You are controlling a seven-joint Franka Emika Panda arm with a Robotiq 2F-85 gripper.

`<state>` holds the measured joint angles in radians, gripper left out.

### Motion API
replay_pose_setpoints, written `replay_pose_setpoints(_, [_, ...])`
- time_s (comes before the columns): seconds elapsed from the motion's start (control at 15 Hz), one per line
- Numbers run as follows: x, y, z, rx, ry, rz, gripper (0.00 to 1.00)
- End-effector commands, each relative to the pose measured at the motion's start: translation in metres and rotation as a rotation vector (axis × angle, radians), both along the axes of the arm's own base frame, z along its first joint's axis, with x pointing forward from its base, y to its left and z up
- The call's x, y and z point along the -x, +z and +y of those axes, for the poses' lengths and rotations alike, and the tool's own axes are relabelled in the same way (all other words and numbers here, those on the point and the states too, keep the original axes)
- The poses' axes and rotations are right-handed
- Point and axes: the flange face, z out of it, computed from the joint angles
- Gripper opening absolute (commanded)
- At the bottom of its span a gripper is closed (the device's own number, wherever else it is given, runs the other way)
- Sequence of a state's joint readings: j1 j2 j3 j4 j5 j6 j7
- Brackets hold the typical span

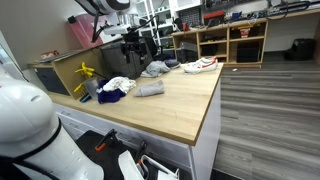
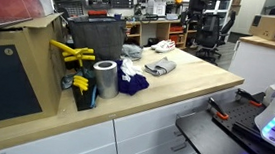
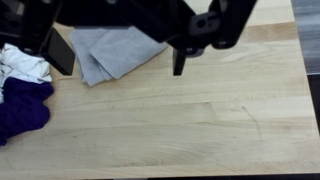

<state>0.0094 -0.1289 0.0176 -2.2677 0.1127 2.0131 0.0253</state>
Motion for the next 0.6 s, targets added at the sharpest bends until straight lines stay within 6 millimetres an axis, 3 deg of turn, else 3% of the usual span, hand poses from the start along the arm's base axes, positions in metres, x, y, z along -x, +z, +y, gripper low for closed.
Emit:
replay_pose_setpoints(0.0, [-0.035,-0.014,0.000,-0.010,0.027,0.003,1.00])
replay_pose_setpoints(0.27, [-0.063,-0.026,0.003,0.013,0.027,0.015,1.00])
replay_pose_setpoints(0.33, [-0.046,-0.027,0.000,0.009,0.011,0.018,1.00])
replay_pose_setpoints(0.53, [-0.059,-0.032,0.001,0.009,0.012,0.021,1.00])
